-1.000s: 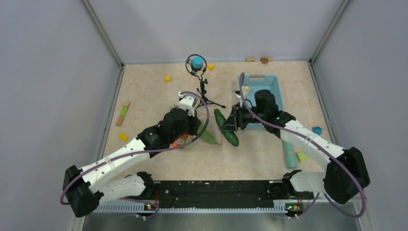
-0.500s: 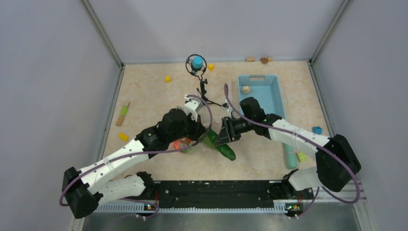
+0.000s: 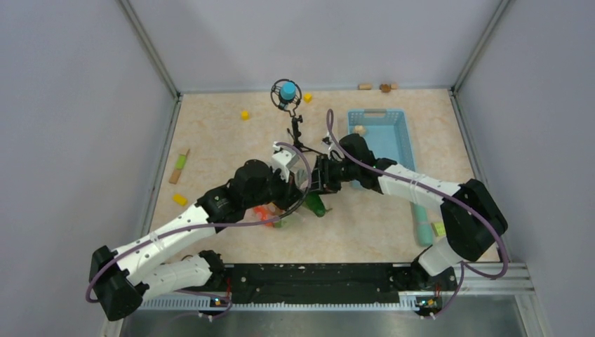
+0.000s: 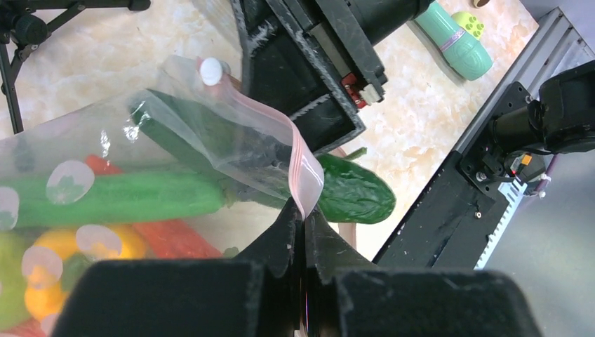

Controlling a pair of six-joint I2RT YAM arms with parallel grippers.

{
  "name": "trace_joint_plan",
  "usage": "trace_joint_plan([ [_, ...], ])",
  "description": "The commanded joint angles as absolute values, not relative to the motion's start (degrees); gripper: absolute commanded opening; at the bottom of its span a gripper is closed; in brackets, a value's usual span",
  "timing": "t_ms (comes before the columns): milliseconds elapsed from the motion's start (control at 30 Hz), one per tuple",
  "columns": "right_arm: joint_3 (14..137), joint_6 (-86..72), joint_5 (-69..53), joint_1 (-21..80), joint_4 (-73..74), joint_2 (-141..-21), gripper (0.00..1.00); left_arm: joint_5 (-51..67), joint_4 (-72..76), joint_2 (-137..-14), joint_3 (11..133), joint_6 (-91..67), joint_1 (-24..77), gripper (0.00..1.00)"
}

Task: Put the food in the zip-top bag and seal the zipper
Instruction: Place the fake vegetable in the zipper food storage bag.

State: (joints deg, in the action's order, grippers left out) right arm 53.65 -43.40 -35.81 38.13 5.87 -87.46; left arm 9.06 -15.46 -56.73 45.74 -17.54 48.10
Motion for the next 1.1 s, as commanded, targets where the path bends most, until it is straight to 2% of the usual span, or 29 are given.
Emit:
trace_joint_plan([
  [0,52.2,-52.3,-27.5,39.4,-4.9,-86.8,0.25,12.5,-10.0,-57.1,45.9,-18.0,48.4,0.0],
  [200,50.7,-56.1,-21.0,41.0,-7.5,-85.7,0.35,12.3,-9.6,-58.1,46.8,-19.6,48.4,0.0],
  [533,51.2,-51.1,-17.8,42.5,-0.8,-82.6,0.67,6.3,-9.5,-56.1,46.3,-21.2,48.4,0.0],
  [1067,51.4,-38.9,-15.2,44.4,14.9,-74.9,0.68,-1.6,-10.2,-55.5,47.5,-22.8,48.3,0.0],
])
